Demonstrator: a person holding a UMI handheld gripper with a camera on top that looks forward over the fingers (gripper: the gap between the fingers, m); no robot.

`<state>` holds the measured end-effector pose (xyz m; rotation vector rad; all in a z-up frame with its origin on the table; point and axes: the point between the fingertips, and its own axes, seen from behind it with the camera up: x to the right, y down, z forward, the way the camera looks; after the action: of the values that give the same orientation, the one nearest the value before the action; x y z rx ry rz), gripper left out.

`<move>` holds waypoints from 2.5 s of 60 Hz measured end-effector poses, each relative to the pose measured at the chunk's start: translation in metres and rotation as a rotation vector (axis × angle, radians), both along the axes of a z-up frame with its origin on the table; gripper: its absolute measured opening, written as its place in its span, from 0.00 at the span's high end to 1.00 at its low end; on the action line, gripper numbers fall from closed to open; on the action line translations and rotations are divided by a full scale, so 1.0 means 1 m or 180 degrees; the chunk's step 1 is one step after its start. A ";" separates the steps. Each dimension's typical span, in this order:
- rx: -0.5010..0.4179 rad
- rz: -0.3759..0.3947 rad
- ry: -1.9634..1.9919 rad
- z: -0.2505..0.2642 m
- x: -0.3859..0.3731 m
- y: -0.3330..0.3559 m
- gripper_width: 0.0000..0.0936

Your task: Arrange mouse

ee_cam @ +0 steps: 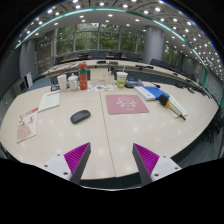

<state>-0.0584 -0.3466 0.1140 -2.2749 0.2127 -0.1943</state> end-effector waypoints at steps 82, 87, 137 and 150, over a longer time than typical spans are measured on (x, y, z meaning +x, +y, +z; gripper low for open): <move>0.0156 0.0851 0.0081 -0.125 -0.130 0.316 0.61; 0.0176 0.0925 0.0080 -0.121 -0.130 0.317 0.64; 0.0477 0.0253 0.0141 -0.089 0.195 0.376 0.64; 0.0286 0.0363 0.0344 -0.122 0.189 0.371 0.50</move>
<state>0.1311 0.0242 -0.0078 -2.2025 0.1444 -0.0022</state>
